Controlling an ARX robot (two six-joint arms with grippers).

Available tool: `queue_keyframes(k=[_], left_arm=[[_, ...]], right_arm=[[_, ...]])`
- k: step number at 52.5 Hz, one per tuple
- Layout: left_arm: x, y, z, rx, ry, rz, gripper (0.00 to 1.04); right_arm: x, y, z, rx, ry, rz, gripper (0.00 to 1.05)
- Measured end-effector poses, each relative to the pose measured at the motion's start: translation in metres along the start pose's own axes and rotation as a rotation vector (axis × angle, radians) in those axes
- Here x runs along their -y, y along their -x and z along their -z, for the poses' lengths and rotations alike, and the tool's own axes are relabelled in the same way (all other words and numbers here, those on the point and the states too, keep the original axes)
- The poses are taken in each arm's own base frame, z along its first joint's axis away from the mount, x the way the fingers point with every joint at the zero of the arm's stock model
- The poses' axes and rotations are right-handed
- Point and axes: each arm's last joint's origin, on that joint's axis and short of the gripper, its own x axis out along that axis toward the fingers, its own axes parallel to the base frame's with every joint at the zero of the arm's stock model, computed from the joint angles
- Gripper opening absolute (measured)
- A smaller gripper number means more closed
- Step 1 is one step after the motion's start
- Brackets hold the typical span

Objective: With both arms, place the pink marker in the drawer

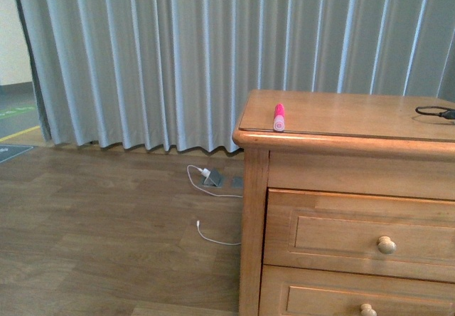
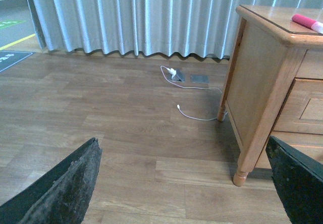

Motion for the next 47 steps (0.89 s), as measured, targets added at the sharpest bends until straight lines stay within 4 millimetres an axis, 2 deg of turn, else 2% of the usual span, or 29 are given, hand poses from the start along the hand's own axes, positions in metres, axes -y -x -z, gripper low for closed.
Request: queue_keyframes(k=[6,16,27,39,47], left_arm=[[0.000,0.000,0.000,0.000,0.000,0.000,0.99],[0.000,0.000,0.000,0.000,0.000,0.000,0.99],[0.000,0.000,0.000,0.000,0.000,0.000,0.99],[0.000,0.000,0.000,0.000,0.000,0.000,0.99],[0.000,0.000,0.000,0.000,0.000,0.000,0.99]], right_arm=[[-0.007,-0.017,-0.002,-0.025,0.024,-0.018,0.96],[-0.024,-0.051,-0.017,-0.054,0.045,-0.062,0.96],[-0.043,-0.099,-0.026,-0.093,0.065,-0.068,0.96],[-0.056,-0.155,-0.017,-0.148,0.079,-0.053,0.96],[-0.056,-0.189,-0.008,-0.169,0.083,-0.024,0.96]])
